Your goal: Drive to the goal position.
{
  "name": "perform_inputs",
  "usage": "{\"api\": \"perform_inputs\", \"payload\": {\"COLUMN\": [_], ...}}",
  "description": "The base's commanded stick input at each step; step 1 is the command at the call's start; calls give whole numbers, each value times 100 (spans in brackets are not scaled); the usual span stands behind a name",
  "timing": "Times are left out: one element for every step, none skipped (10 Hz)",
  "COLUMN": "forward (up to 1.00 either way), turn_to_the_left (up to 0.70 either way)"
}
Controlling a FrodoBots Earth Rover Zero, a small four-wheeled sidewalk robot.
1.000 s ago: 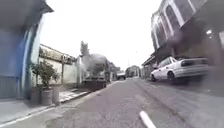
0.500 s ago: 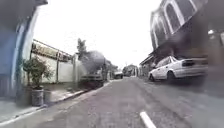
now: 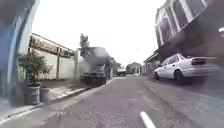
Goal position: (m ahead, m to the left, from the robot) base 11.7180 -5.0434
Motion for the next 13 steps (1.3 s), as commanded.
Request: {"api": "perform_inputs", "payload": {"forward": [50, 50, 50, 50, 50, 50, 50, 50, 50, 50, 50, 50, 50], "turn_to_the_left": [0, 0, 0, 0, -6, -37, -49, -49, -50, -50, -45, -40, -35]}}
